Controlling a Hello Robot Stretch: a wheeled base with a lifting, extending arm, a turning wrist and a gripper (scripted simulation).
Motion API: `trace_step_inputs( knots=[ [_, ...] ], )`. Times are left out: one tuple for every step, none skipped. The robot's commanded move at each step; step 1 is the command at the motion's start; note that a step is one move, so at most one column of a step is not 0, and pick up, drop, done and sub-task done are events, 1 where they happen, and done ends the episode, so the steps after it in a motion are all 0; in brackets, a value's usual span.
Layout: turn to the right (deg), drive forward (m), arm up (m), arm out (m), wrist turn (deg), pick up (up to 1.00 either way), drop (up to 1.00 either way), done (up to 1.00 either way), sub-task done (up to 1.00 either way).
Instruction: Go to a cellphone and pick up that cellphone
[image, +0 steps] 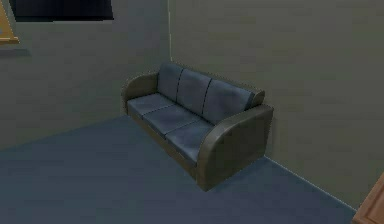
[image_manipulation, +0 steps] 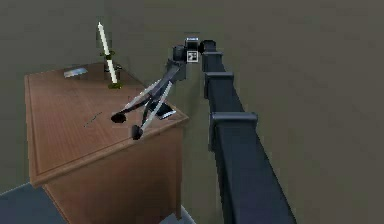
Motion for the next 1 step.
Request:
trace_step_inputs(
  knots=[
    [0.0,0.0,0.0,0.0,45.0,0.0,0.0,0.0,0.0]
  ],
)
